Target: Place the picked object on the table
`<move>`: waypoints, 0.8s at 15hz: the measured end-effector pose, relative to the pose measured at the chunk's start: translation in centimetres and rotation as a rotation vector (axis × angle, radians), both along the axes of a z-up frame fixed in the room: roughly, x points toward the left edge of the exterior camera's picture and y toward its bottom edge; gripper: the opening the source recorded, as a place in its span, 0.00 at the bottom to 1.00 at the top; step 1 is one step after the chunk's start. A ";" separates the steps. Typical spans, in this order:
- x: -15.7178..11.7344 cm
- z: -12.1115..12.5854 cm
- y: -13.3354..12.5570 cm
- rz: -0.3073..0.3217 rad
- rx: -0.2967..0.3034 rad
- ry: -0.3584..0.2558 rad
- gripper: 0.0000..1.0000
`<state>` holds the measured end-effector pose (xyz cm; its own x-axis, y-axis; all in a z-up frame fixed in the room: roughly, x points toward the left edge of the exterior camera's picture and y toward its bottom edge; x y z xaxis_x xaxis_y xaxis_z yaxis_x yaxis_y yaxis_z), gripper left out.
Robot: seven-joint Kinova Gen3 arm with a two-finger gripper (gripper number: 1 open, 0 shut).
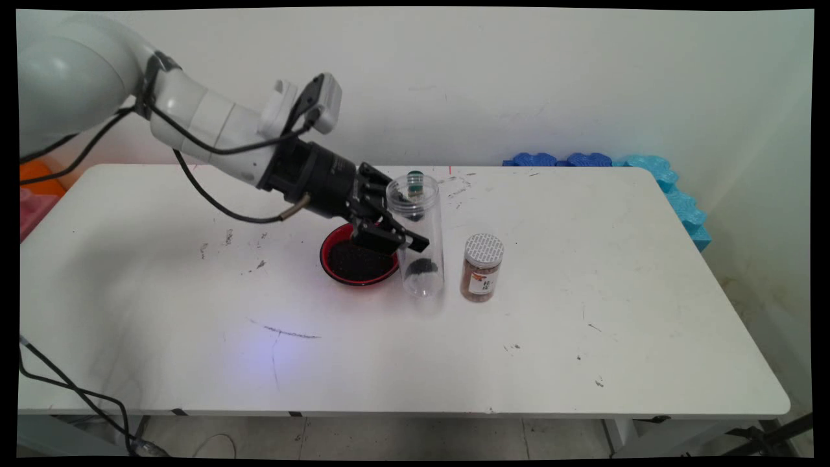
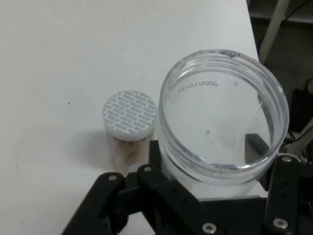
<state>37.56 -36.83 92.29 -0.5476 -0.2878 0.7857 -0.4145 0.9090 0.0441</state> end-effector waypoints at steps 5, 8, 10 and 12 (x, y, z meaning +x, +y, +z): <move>-0.7 -2.5 0.3 0.002 0.012 -0.033 0.00; -1.2 -3.9 0.3 0.003 0.018 -0.055 0.00; -1.4 -4.5 0.3 0.004 0.020 -0.064 0.00; -1.7 -5.2 0.2 0.005 0.025 -0.075 0.00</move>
<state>35.86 -36.59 87.07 -0.6033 -0.3094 0.7350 -0.4218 0.9060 0.0352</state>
